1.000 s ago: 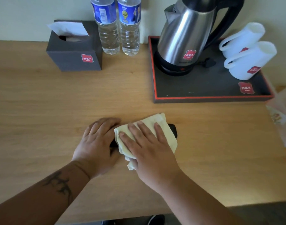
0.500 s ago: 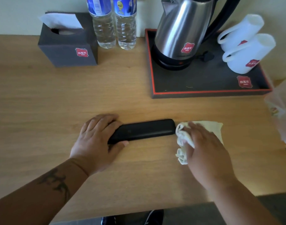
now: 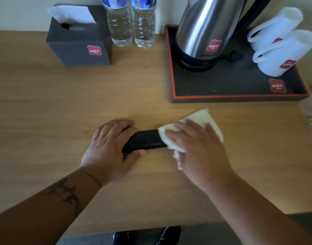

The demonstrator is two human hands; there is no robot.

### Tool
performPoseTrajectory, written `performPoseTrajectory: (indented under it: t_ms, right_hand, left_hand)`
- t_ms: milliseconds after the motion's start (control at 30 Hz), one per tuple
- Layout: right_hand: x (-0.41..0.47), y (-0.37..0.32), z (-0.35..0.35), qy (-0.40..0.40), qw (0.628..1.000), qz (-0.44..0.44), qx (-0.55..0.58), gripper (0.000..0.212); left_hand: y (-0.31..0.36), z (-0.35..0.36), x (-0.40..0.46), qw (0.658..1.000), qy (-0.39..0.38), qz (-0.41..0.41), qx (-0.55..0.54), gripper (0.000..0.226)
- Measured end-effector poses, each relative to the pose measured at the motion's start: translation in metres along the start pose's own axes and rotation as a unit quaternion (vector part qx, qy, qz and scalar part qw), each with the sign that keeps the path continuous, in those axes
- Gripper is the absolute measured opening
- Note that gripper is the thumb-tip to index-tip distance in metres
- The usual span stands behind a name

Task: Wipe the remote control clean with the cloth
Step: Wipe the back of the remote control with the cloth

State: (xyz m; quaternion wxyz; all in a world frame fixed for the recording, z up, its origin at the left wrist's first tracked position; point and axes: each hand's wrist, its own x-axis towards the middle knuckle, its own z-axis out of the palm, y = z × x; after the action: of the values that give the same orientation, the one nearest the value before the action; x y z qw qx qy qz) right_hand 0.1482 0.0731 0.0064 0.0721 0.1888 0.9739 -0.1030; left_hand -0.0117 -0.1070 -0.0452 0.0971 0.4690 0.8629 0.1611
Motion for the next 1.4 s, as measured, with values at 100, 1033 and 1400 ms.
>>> performPoseTrajectory:
  t_ms: [100,1033,1400]
  right_hand:
    - [0.002,0.014,-0.008,0.027,0.999,0.04,0.026,0.054]
    - [0.022,-0.036,-0.01,0.085,0.994,0.018,0.06,0.036]
    - [-0.004,-0.028,-0.027,0.13,0.988,0.039,0.072,0.03]
  left_hand:
    - [0.001,-0.001,0.001,1.0,-0.004,0.001,0.005,0.063]
    - [-0.001,0.003,0.001,1.0,0.006,0.001,0.014,0.066]
    - [0.002,0.0,0.0,1.0,0.006,0.0,0.009,0.063]
